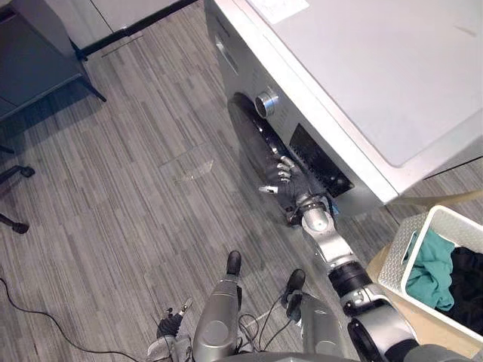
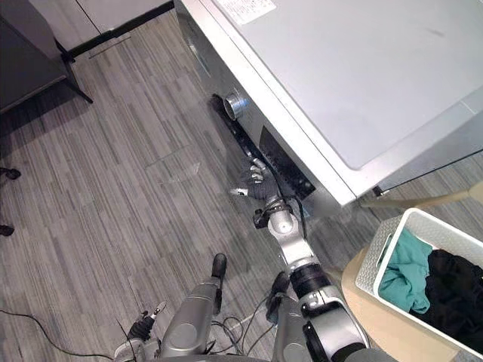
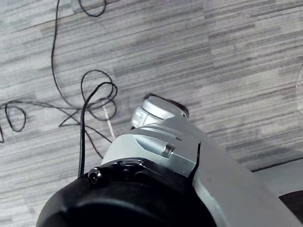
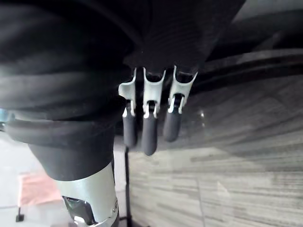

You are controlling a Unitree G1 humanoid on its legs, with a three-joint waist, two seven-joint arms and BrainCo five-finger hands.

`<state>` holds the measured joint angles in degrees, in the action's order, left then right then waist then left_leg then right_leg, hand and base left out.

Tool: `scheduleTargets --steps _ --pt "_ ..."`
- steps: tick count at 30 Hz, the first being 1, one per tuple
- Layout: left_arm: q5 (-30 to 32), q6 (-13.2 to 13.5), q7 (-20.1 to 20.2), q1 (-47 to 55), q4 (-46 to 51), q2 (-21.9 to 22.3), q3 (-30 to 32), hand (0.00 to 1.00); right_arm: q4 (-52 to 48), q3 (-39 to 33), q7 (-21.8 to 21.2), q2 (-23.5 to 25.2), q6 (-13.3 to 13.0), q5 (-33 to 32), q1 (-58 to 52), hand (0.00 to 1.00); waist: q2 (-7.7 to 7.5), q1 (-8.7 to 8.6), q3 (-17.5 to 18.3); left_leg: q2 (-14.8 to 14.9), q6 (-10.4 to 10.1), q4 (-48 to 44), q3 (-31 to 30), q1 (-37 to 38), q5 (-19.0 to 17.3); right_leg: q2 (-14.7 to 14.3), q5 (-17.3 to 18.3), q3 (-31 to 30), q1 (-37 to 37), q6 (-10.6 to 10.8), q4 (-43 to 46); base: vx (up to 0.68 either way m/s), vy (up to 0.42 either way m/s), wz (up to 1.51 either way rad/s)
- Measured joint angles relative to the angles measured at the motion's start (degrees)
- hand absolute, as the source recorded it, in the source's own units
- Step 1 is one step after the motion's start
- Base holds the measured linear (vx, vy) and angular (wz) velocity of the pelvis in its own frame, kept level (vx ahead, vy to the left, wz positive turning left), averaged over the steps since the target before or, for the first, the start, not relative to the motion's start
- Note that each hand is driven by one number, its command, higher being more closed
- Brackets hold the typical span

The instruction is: Pick up the laundry basket with both hands and put the clothes into the washing machine.

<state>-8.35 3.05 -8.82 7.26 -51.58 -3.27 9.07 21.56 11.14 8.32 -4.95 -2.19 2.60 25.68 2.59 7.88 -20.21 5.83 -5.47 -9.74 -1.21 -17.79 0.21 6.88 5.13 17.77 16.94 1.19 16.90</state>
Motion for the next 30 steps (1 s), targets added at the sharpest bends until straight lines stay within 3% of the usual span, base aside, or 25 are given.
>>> scheduleTargets --steps 8,10,15,20,23,30 --pt "0.7 -0.4 -0.1 -0.1 -0.6 -0.6 0.1 0.00 -18.8 2.3 -0.6 -1.7 0.0 2.4 -13.7 0.00 -0.47 -1.36 -0.4 0.2 0.2 1.2 2.7 0.0 0.4 -0.4 -1.8 -2.9 1.5 0.3 -1.5 -0.01 0.026 -0.19" --pt "1.7 -0.8 -0.1 -0.1 -0.8 -0.9 0.1 0.00 -23.1 2.9 -1.2 -2.3 -1.4 2.5 -17.7 0.00 -0.63 -2.74 -0.5 0.0 0.4 1.2 2.9 0.0 0.5 -0.4 -2.2 -3.3 1.3 0.6 -2.2 0.06 0.040 -0.07" --pt "2.6 -0.7 -0.2 -0.6 -1.0 -1.3 0.1 0.00 -23.7 3.1 -2.0 -2.1 -3.6 2.4 -19.6 0.00 -1.25 -3.86 -0.5 -0.1 0.4 1.2 3.2 0.3 0.5 -0.3 -2.4 -3.7 1.1 0.7 -2.3 0.01 0.009 -0.03" --pt "2.6 -0.7 -1.1 -0.7 -1.2 -1.7 0.2 0.00 -23.5 3.1 -1.8 -2.2 -3.9 3.5 -20.5 0.00 -2.04 -3.88 -0.6 0.1 0.4 1.3 3.3 0.7 0.5 -0.7 -3.1 -3.9 0.7 0.5 -3.0 -0.03 0.010 -0.04" --pt "2.6 -0.7 -1.7 -0.7 -1.5 -1.8 0.1 0.00 -19.7 3.5 -0.4 -2.1 -3.8 5.5 -18.7 0.00 -2.18 -3.93 -0.5 0.0 0.6 1.7 3.2 0.9 0.8 -0.7 -3.4 -3.9 0.6 0.5 -3.2 -0.05 0.016 0.03" --pt "2.3 -0.7 -2.7 -0.9 -1.3 -1.8 -0.5 0.00 4.1 0.8 3.0 -0.8 -1.5 8.3 -3.8 0.00 -1.84 -3.60 -0.8 -0.2 0.5 4.0 1.4 0.1 3.2 -0.4 -3.5 -2.0 1.4 0.3 -2.9 -0.04 0.000 0.14"
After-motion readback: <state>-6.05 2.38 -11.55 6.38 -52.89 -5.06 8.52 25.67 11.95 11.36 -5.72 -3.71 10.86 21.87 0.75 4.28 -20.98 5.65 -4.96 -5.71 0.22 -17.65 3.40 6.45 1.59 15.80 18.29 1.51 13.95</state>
